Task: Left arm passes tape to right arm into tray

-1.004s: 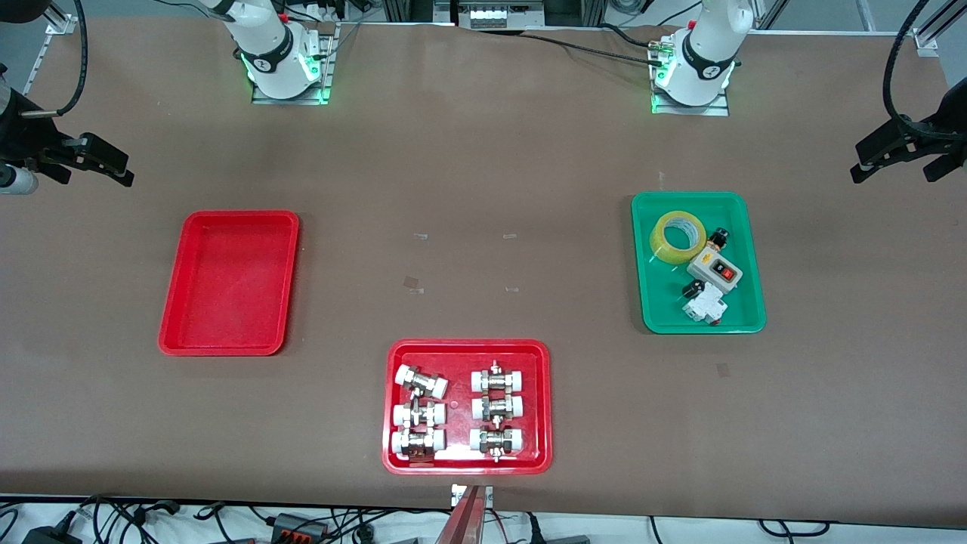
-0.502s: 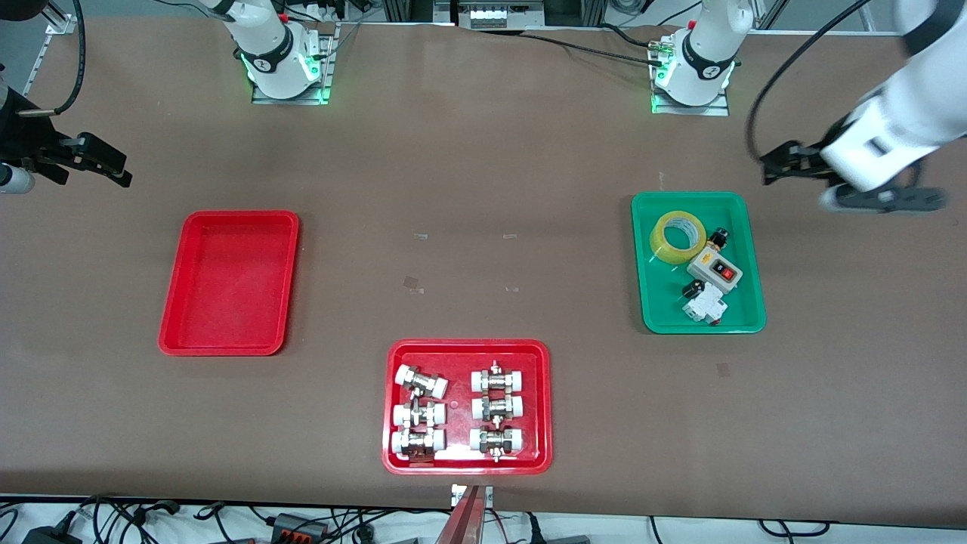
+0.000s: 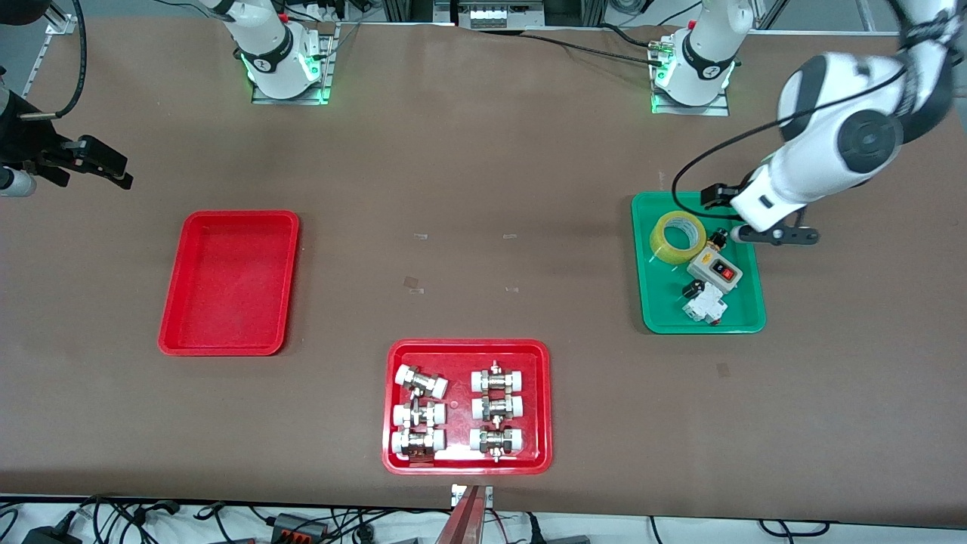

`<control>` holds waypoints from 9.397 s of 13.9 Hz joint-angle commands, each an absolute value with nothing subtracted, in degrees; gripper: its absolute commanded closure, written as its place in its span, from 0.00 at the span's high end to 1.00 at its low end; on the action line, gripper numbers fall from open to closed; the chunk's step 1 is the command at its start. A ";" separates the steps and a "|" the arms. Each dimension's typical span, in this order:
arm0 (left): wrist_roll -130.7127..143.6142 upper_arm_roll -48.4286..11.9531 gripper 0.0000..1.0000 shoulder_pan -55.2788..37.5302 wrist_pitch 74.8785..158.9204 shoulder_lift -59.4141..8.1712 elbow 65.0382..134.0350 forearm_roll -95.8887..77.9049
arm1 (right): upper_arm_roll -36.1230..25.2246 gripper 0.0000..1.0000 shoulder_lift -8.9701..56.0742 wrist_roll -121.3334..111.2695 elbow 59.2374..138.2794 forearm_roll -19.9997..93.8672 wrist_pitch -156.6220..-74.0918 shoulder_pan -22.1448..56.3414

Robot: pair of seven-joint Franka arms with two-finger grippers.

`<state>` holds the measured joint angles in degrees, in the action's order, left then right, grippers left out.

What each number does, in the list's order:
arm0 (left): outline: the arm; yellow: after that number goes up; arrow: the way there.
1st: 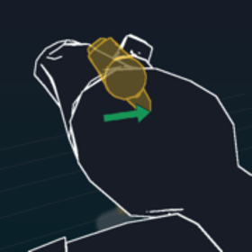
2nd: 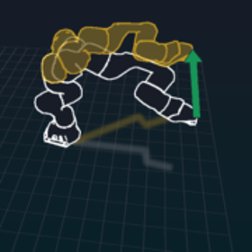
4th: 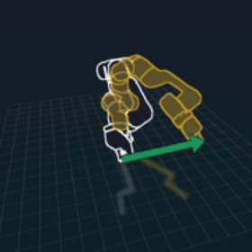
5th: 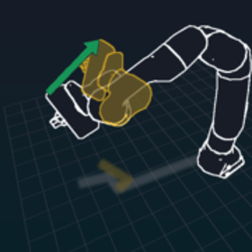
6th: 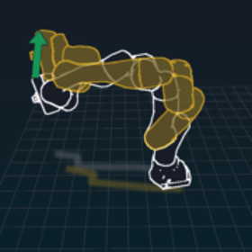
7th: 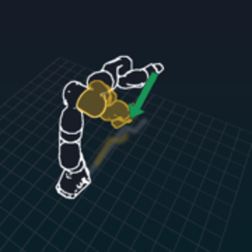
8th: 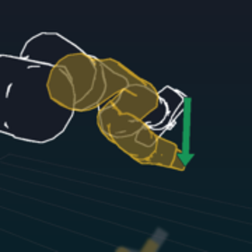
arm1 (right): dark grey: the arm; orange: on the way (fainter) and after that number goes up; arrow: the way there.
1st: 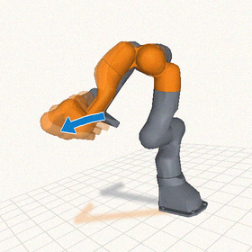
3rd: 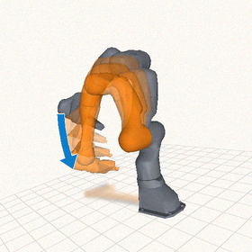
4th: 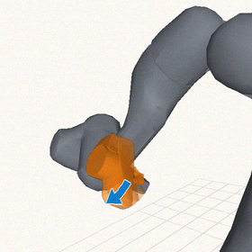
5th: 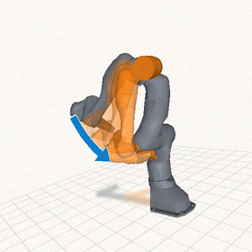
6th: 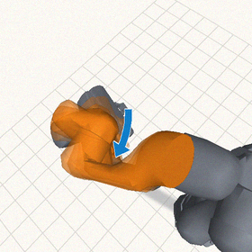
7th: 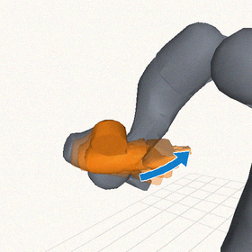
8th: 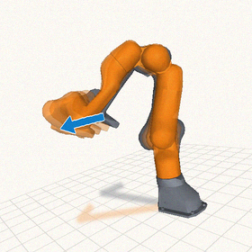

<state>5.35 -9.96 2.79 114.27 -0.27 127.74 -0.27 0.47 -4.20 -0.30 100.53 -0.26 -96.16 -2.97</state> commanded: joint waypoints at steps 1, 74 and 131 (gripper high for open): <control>5.97 -10.02 1.00 3.69 119.53 -3.40 131.92 -1.41 | 0.44 1.00 -3.69 -0.97 99.32 -0.18 -95.36 -3.25; 51.24 -39.55 0.08 -8.09 138.25 -17.31 95.27 -31.90 | 2.64 0.98 12.75 -3.96 89.47 46.58 -101.34 18.37; -3.25 -1.23 1.00 4.40 86.68 0.81 85.72 -0.71 | 1.93 1.00 43.42 -37.09 93.78 42.28 -94.31 -23.73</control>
<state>-2.60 -1.39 4.28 90.79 3.24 91.75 -2.17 0.76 43.13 -36.77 94.50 43.25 -95.14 -22.05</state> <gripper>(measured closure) 0.000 0.313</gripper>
